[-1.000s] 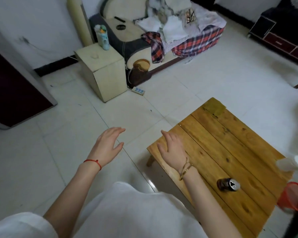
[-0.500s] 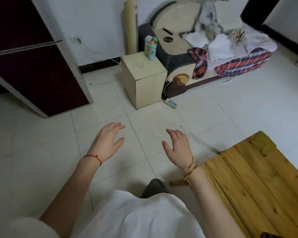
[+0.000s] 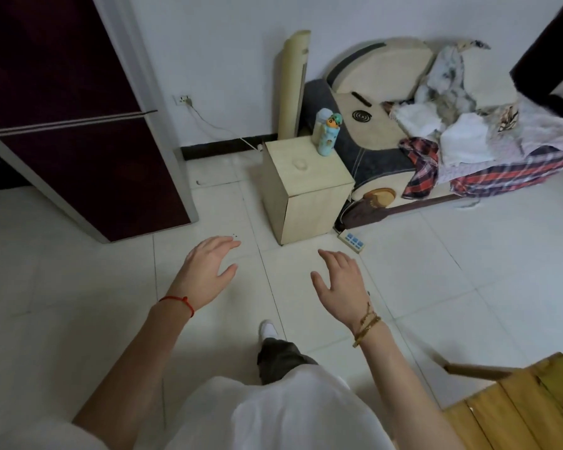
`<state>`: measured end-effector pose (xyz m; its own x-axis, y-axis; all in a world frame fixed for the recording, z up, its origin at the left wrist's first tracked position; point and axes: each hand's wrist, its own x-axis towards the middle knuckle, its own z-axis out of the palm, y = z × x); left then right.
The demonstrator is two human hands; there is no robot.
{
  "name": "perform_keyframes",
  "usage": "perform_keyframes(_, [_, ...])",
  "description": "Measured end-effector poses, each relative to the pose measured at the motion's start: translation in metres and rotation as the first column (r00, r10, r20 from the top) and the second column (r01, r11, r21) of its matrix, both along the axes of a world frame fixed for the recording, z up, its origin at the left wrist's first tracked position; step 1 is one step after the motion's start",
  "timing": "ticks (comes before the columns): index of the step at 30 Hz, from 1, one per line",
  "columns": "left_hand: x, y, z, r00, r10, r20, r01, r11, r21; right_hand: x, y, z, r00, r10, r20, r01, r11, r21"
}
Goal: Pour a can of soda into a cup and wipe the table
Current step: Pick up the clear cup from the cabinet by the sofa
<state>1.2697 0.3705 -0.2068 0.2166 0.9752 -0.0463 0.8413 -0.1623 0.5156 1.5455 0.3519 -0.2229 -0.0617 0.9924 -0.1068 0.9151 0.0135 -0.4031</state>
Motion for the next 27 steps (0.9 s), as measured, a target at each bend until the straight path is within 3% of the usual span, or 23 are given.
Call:
perform_keyframes(15, [-0.026,0.247,0.009,0.999,0.009,0.035,-0.010,0.999,0.043,-0.033,0.255,0.019,1.000,0.006,0.010,-0.006,0.999,0.036])
perform_keyframes(27, [-0.093,0.466,0.010,0.964,-0.264,-0.030,0.265,0.962,0.059,-0.113,0.411,0.003,0.970,-0.243,-0.014,0.243,0.969,0.044])
